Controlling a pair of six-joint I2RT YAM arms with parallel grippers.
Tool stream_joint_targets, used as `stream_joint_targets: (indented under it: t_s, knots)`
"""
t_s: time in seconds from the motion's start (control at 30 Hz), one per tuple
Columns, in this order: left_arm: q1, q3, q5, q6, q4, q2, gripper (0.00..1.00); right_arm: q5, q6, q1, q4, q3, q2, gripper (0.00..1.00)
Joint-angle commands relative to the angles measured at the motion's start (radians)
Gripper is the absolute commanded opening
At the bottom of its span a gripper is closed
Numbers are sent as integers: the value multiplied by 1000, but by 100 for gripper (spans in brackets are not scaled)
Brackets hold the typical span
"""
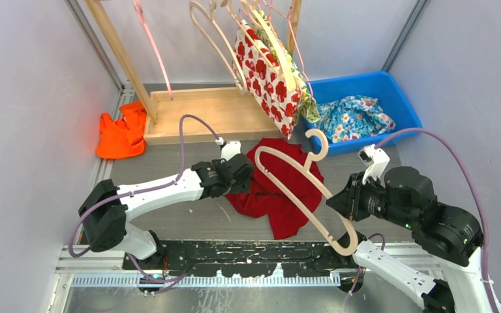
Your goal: Place the skirt on the hanger
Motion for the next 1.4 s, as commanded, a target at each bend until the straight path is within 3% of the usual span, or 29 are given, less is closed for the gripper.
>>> stream_joint_targets:
  t_s: [0.0,0.13,0.33,0.63,0.87,1.1,1.37]
  knots:
    - [25,67,2,40,54,9,57,-91,37,0,-31,4,-30,1]
    - [34,75,12,52,53,1,35,-123,37,-12,-84,14,-48,1]
    - [41,74,32,60,63,-10,18,-236,7,-69,-121,-16,-62,1]
    - [42,74,95,71,98,-66,13,-295,8,-130,-44,-94,-81,1]
    - [39,73,212,78,93,-161,12,-176,32,-132,50,-160,-93,1]
    - [37,56,233,73,37,-305,12,-16,39,-131,140,-205,-82,1]
    - [31,79,298,75,-6,-360,12,33,48,-131,292,-213,-73,1]
